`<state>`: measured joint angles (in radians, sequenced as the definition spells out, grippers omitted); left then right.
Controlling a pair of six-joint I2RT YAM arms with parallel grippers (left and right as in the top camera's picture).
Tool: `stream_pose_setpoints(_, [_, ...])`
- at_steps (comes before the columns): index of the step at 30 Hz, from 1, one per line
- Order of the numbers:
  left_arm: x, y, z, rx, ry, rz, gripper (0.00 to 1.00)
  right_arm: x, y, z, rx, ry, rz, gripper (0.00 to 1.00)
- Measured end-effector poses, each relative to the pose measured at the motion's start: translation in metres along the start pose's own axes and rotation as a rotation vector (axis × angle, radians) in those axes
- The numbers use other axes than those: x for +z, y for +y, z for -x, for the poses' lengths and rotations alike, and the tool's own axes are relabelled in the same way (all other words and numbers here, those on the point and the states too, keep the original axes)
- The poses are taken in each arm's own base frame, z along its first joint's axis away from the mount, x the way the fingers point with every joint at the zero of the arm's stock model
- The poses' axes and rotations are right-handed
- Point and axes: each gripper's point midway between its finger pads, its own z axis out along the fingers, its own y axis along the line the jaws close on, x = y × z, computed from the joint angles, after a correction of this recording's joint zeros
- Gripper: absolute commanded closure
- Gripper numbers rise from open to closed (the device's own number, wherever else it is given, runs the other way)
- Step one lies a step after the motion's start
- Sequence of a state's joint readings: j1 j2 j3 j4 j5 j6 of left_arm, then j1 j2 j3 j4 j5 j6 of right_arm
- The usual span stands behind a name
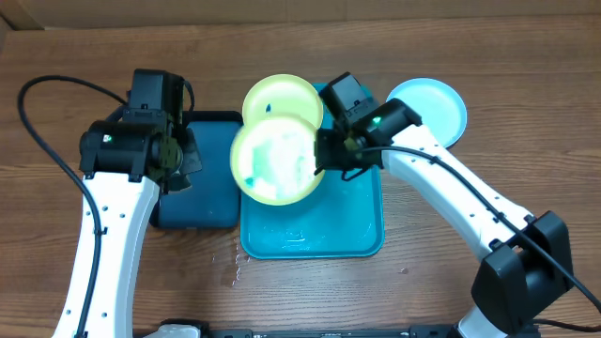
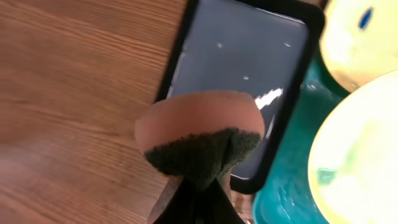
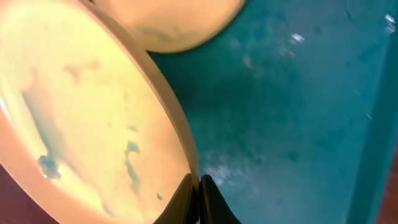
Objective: Clean dirty plates on tray and stack at the side
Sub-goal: 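Lift the yellow plate with the right gripper and tilt it over the black tray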
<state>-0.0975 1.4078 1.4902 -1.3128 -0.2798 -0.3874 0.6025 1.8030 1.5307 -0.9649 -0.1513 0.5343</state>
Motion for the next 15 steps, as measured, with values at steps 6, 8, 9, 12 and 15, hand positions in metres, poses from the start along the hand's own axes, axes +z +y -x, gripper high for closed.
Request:
stream_pose_setpoints(6, [0.014,0.005,-0.011,-0.042,0.03,0.045,0.96,0.003,0.056,0.018,-0.05,-0.15,0.116,0.96])
stream_pose_setpoints(8, [0.022,0.007,-0.019,-0.048,0.055,0.06,0.96,0.004,0.072,0.02,-0.06,-0.192,0.138,0.96])
stream_pose_setpoints(9, [0.027,0.007,-0.023,-0.052,0.068,0.067,0.96,0.007,0.079,0.021,-0.067,-0.214,0.14,0.96])
stream_pose_setpoints(12, [0.038,0.008,-0.035,-0.048,0.101,0.078,0.96,0.018,0.095,0.022,-0.084,-0.261,0.139,0.96])
stream_pose_setpoints(15, [0.044,0.006,-0.039,-0.05,0.114,0.073,0.96,0.038,0.107,0.023,-0.098,-0.31,0.127,0.96])
